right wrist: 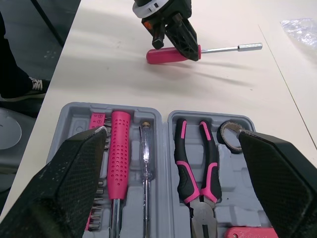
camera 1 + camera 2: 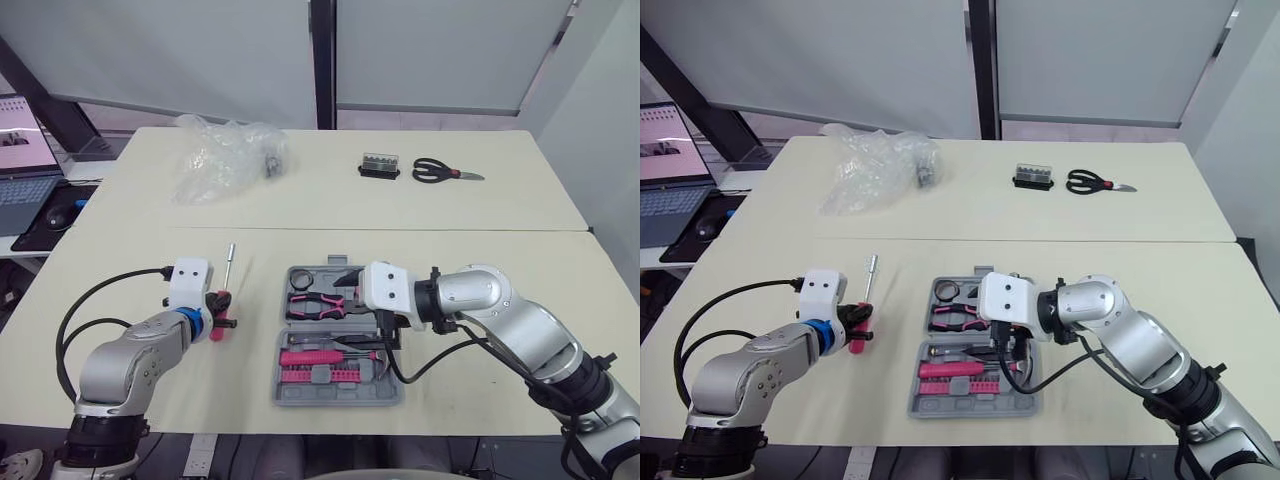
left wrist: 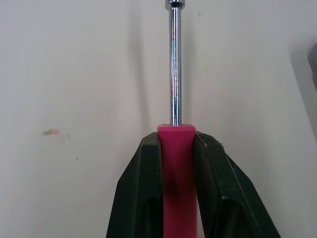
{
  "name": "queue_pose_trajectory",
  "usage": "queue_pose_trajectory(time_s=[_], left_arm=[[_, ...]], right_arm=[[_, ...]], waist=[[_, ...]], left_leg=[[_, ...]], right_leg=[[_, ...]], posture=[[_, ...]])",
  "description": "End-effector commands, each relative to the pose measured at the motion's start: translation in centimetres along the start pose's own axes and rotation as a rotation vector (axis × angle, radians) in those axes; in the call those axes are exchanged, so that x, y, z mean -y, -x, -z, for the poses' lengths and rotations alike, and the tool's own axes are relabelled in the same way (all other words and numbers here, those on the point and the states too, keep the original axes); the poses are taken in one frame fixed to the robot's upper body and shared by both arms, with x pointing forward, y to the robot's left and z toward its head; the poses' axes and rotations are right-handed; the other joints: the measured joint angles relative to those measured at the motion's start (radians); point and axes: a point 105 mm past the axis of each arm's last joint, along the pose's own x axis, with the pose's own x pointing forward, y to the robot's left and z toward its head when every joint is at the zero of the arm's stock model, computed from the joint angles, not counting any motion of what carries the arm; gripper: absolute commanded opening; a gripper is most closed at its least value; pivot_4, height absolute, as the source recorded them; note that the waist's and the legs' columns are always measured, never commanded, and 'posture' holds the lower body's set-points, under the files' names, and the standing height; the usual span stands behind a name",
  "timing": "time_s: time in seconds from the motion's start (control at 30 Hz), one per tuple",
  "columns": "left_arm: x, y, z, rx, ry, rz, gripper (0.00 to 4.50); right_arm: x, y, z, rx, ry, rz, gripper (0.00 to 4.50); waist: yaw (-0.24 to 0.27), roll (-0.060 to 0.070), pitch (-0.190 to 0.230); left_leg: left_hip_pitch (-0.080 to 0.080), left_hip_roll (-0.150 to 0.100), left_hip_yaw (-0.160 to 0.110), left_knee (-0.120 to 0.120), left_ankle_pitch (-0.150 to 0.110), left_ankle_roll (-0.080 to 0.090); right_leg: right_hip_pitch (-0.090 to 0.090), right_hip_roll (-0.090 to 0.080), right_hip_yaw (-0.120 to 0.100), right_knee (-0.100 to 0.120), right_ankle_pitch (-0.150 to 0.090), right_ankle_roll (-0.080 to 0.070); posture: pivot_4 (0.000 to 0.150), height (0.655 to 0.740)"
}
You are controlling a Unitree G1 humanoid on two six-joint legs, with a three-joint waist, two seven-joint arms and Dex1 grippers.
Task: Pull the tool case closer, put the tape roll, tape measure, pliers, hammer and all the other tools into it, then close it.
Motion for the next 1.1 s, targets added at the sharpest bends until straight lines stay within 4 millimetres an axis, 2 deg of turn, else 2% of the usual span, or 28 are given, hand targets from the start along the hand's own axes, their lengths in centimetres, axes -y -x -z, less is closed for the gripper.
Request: queue_pose_trajectory(time_s=[0.03,0.17,0.47,0.6,0.67,0.77,0.97,1.07,1.1], left_arm=[[0.4,1.0,1.9,-0.091,0.029,0.023,0.47],[0.5,1.7,2.2,-0.118,0.029,0.024,0.47],[0.1,0.8,2.7,-0.14,0.036,0.016,0.47],[-0.1,0.9,2.3,-0.107,0.036,0.004,0.47],[-0.3,0.9,2.3,-0.105,0.045,-0.004,1.2],[-0.3,0.8,2.4,-0.103,0.052,-0.003,2.09],[-0.4,1.3,2.0,-0.073,0.057,-0.008,3.76],[-0.5,2.0,1.2,-0.035,0.046,-0.019,4.48],[-0.6,2.2,0.9,-0.019,0.04,-0.025,4.48]], right_arm=[[-0.1,0.1,-1.0,0.029,0.032,0.001,4.5],[-0.3,0.0,-1.0,0.029,0.024,-0.003,4.5],[-0.2,-0.1,-1.1,0.031,0.025,-0.002,4.5],[-0.3,0.0,-1.1,0.032,0.02,0.0,4.5],[-0.2,-0.1,-1.1,0.033,0.018,0.0,4.5],[-0.2,-0.1,-1.2,0.036,0.017,0.0,4.5],[-0.2,-0.1,-1.2,0.04,0.016,0.002,4.5],[-0.3,0.0,-1.3,0.04,0.015,0.001,4.5],[-0.3,0.0,-1.3,0.04,0.014,0.002,4.5]], waist=[[-0.005,-0.001,0.001],[-0.008,-0.002,0.001],[-0.007,-0.001,0.001],[-0.004,-0.001,0.001],[-0.002,-0.002,0.001],[0.0,-0.007,0.003],[-0.001,-0.007,0.004],[-0.002,-0.008,0.004],[-0.001,-0.009,0.004]], left_leg=[[0.0,0.0,0.0,0.0,0.0,0.0],[-0.001,0.0,0.0,-0.001,0.0,0.0],[0.0,0.0,0.0,-0.001,0.0,0.0],[0.0,0.0,0.0,-0.001,0.0,0.0],[0.0,0.0,0.0,-0.001,0.0,0.0],[-0.001,0.0,-0.001,-0.001,0.0,0.0],[-0.002,0.0,0.0,-0.001,0.0,0.0],[-0.002,0.001,-0.001,-0.002,0.0,0.0],[-0.002,0.001,-0.001,-0.002,0.0,0.0]], right_leg=[[0.0,0.0,0.001,0.0,0.0,0.0],[-0.001,0.0,0.001,-0.001,0.0,0.0],[-0.001,0.0,0.001,-0.001,0.0,0.0],[-0.001,0.0,0.001,-0.001,0.0,0.0],[-0.001,0.0,0.001,-0.001,0.0,0.0],[-0.002,0.0,0.0,-0.001,0.0,0.0],[-0.002,0.0,0.001,-0.001,0.0,0.0],[-0.002,0.0,0.0,-0.001,0.0,0.0],[-0.002,0.0,0.0,-0.001,0.0,0.0]], posture=[[0.15,0.74],[0.15,0.74],[0.15,0.74],[0.15,0.74],[0.15,0.74],[0.15,0.74],[0.15,0.74],[0.15,0.74],[0.15,0.74]])
